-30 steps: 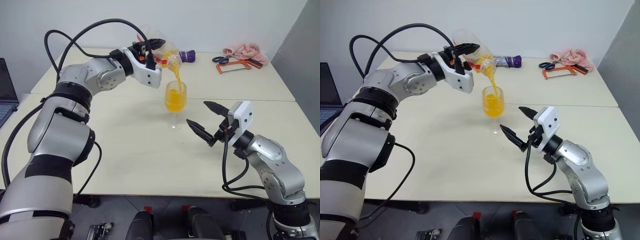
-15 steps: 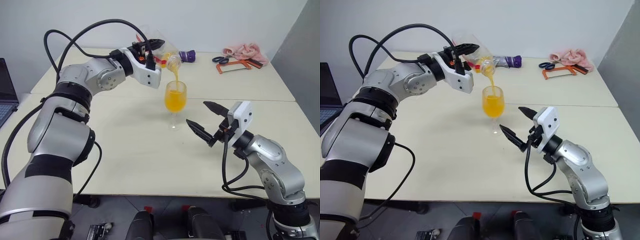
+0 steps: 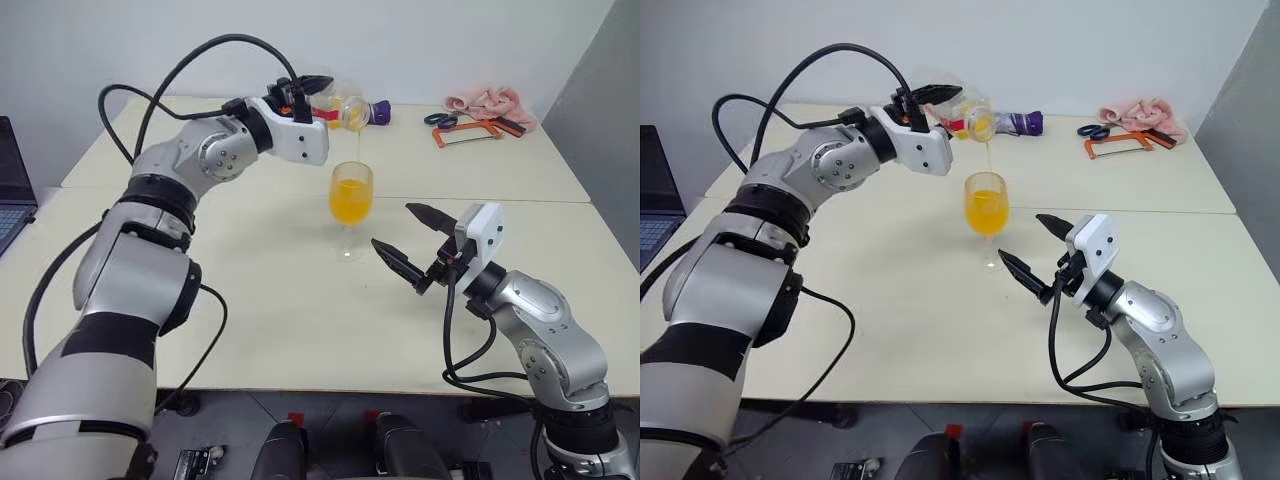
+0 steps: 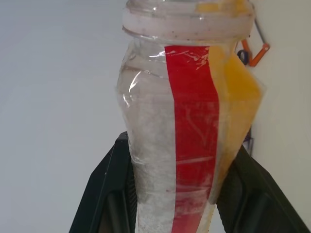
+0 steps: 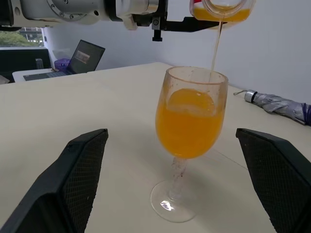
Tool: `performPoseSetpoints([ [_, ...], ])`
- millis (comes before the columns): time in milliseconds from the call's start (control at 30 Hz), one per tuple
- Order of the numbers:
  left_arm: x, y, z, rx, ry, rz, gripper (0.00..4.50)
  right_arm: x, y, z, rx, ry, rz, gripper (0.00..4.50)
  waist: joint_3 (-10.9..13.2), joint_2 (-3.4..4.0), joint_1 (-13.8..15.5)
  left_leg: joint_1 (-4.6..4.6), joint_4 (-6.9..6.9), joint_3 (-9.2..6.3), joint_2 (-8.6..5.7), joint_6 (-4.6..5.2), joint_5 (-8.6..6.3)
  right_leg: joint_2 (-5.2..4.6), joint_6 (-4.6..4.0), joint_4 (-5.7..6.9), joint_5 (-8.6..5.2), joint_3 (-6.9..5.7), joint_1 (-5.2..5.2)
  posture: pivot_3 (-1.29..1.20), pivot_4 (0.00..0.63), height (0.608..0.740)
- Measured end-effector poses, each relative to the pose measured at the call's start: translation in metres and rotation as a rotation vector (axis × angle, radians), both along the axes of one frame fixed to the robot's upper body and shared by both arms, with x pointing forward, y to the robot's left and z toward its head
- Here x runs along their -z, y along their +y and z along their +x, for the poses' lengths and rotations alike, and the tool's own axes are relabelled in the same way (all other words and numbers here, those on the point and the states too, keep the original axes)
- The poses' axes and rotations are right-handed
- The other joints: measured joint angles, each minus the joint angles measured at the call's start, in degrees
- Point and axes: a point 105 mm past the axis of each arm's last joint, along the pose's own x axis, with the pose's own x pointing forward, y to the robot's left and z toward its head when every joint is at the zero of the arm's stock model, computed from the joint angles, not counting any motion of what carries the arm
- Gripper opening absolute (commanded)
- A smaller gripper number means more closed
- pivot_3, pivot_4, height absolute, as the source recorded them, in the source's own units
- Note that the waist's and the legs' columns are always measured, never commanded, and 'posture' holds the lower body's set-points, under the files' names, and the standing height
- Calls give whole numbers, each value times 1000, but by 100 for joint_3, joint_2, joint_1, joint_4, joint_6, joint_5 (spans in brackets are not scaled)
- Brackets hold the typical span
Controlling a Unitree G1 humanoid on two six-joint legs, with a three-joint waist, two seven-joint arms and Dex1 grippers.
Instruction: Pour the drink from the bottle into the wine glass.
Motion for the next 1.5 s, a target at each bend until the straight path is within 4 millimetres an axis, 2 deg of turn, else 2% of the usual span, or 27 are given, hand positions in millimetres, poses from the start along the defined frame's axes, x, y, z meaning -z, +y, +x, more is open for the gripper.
performPoseSetpoints([
  [133, 0, 4, 1, -5, 42, -42, 1688, 0, 1, 0, -1, -1, 5, 4500, 0, 0, 0, -1, 0, -2, -1, 0, 0, 0, 0, 0, 0, 0, 0, 0, 150, 740],
  [300, -2, 9, 6, -3, 164, -244, 1688, 0, 4, -1, -10, -2, 18, 4500, 0, 0, -3, 0, 3, -2, 0, 0, 0, 0, 0, 3, 0, -1, 0, 0, 150, 740],
  [433, -1, 22, 11, -10, 277, -443, 1688, -2, 4, 0, -7, -12, 18, 4500, 0, 0, -8, 2, 5, -2, 2, 0, 0, 1, -1, 9, 0, 0, 0, 0, 150, 740],
  [533, 2, 41, 15, -27, 370, -636, 1688, -5, 5, 0, -13, -24, 20, 4500, 0, 1, -18, 4, 8, -1, 3, 0, 0, 0, -1, 16, 0, 2, 0, 0, 150, 740],
  [600, 11, 54, 16, -46, 423, -731, 1688, -7, 7, -1, -26, -28, 18, 4500, -1, 1, -22, 7, 9, -1, 5, 0, 0, 1, -1, 21, 0, 3, 0, 0, 150, 740],
  [667, 29, 71, 14, -75, 490, -841, 1688, -7, 11, -5, -62, -26, 4, 4500, -1, 2, -36, 9, 12, -2, 25, 0, 0, 0, -1, 29, 0, 3, 0, 0, 150, 740],
  [733, 58, 97, 8, -131, 577, -990, 1688, -4, 23, -12, -129, -12, -26, 4500, -2, 2, -85, 14, 13, -2, 32, 0, 0, -1, -1, 34, 0, 7, 0, 0, 150, 740],
  [867, 92, 122, -3, -214, 670, -1132, 1688, -3, 33, -14, -169, 2, -46, 4500, -1, 2, -89, 3, 37, -19, 34, 0, 0, -1, -1, 47, 0, -3, 0, 0, 150, 740],
  [1067, 104, 141, -24, -255, 676, -1242, 1688, 2, 47, -22, -258, 39, -55, 4500, -2, 0, -16, 6, 77, -24, 29, 1, 0, -2, 0, 72, 0, -5, 12, 0, 150, 740],
  [1233, 126, 165, -32, -358, 711, -1353, 1688, 1, 59, -24, -323, 39, -81, 4500, -3, 0, -7, 11, 79, -26, 28, 0, 0, 6, 0, 79, 0, -9, 12, 0, 150, 740],
  [1400, 143, 173, -36, -431, 756, -1383, 1688, 5, 65, -16, -318, 43, -101, 4500, -4, -1, -5, 9, 78, -26, 29, 0, 0, 3, 0, 77, 0, -8, 12, 0, 150, 740],
  [1500, 145, 175, -37, -441, 757, -1380, 1688, 6, 67, -15, -318, 41, -103, 4500, -4, -1, -3, 9, 78, -27, 29, 0, 0, 3, 0, 77, 0, -9, 12, 0, 150, 740],
])
